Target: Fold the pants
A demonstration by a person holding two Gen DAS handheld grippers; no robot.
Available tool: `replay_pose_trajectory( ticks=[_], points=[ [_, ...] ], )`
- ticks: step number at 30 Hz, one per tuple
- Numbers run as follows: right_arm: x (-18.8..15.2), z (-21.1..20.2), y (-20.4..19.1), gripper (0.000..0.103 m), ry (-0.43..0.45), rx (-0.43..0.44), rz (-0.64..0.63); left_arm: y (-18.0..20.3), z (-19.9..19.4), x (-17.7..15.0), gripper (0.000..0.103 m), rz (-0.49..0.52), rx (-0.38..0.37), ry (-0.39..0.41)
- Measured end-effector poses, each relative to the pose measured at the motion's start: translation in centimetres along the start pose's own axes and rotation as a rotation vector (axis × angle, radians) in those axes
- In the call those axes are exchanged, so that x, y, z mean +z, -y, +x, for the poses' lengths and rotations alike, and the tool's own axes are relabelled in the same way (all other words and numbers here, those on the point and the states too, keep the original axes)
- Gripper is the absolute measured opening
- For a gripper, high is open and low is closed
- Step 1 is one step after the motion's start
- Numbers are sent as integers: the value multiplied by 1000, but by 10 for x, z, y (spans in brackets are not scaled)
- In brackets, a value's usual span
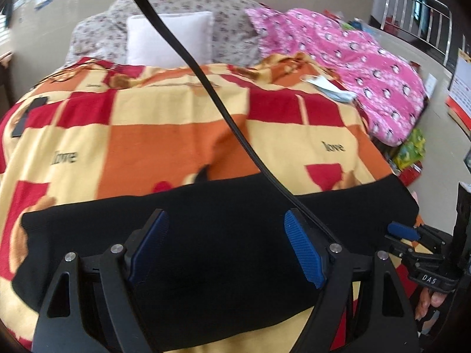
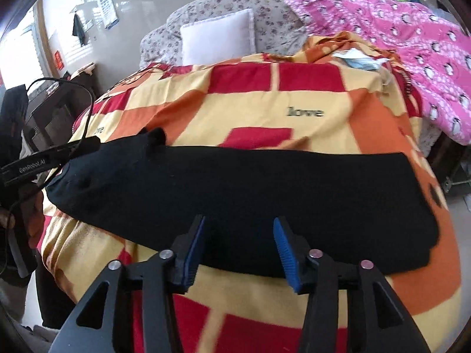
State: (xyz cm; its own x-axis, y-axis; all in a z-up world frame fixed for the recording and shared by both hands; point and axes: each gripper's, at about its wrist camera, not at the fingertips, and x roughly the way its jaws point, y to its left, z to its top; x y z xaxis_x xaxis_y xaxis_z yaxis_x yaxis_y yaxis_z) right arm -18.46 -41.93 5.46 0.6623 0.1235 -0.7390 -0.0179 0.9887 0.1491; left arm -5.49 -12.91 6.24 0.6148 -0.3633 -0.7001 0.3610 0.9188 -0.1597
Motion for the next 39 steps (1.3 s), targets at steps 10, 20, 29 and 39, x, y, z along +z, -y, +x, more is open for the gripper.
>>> replay_pose_trajectory(
  ticks=[10, 20, 29, 39],
  points=[
    [-1, -19, 22, 50, 38, 19, 75, 25, -12, -2, 82, 263, 30, 24],
    [26, -5, -29, 50, 80, 226, 39, -6, -54, 10, 82, 335, 58, 141],
    [75, -18, -59, 72, 265, 229, 214, -7, -76, 24, 82, 169, -98, 247],
    [84, -32, -49, 75, 290, 102, 211, 39, -57, 15, 82, 280, -117, 232]
  ],
)
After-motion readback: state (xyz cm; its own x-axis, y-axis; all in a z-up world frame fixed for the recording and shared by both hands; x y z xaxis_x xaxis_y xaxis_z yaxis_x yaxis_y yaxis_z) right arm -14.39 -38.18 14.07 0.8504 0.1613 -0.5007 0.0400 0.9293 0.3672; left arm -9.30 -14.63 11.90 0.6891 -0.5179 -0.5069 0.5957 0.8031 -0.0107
